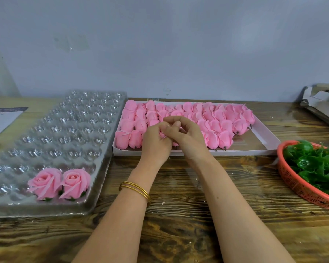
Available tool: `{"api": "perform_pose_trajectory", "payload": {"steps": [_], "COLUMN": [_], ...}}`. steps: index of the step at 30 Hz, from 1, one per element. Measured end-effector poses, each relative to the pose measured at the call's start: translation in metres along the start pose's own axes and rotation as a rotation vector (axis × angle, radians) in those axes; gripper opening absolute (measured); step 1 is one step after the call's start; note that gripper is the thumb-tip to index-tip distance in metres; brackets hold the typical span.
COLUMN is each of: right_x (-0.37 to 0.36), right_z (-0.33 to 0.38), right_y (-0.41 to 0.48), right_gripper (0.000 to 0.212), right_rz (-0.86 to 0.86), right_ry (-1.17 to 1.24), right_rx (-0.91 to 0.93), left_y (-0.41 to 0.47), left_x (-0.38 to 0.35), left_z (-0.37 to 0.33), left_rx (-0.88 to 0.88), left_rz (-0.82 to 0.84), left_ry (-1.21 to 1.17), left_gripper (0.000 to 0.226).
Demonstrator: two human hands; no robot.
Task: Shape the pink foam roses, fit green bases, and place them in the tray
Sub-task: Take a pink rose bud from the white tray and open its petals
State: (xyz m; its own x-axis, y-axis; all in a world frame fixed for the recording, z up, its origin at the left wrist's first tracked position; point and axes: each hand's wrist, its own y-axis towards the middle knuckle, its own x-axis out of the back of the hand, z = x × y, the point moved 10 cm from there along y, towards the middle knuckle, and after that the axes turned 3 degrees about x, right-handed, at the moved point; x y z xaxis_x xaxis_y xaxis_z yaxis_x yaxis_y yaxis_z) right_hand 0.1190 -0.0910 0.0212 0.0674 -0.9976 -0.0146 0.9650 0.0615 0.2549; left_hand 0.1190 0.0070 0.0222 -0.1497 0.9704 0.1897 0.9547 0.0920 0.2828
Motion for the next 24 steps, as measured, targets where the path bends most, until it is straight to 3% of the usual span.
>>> {"api": "perform_pose_trajectory", "payload": {"steps": [5,9,16,19,22,24], "right_x": [0.001,-0.002,0.001,-0.003,-0.012,-0.015], "right_z": [-0.003,-0.006,-0.008,-0.003,-0.001,0.0], "right_y": [0.001,0.002,0.003,0.002,0.001,0.0], "right_gripper": [0.02,0.029,0.019,0.03,0.034,0.035], "right_rz": [-0.014,-0.009,-0.003,0.039,0.113,0.145], "right_ry": [-0.003,0.058,0.112,-0.027,-0.048,-0.079], "right_rx": [-0.014,-0.045,-0.067,-0.015,0.017,0.039], "left_y": [-0.001,-0.002,0.0,0.003,0.004,0.004], "left_x": [0.001,0.004,0.02,0.022,0.019,0.015], "left_z": [-0.002,-0.009,-0.01,-0.002,0.01,0.02], "left_rx": [-0.002,-0.056,-0.103,-0.045,0.103,0.188], "left_rz": [-0.001,-0.03,-0.172,-0.19,-0.158,-0.145], "left_ry": [-0.009,-0.008,-0.057,-0.099,-0.208,-0.289], "left_gripper": [0.016,0.029,0.036,0.036,0.016,0.042]}}
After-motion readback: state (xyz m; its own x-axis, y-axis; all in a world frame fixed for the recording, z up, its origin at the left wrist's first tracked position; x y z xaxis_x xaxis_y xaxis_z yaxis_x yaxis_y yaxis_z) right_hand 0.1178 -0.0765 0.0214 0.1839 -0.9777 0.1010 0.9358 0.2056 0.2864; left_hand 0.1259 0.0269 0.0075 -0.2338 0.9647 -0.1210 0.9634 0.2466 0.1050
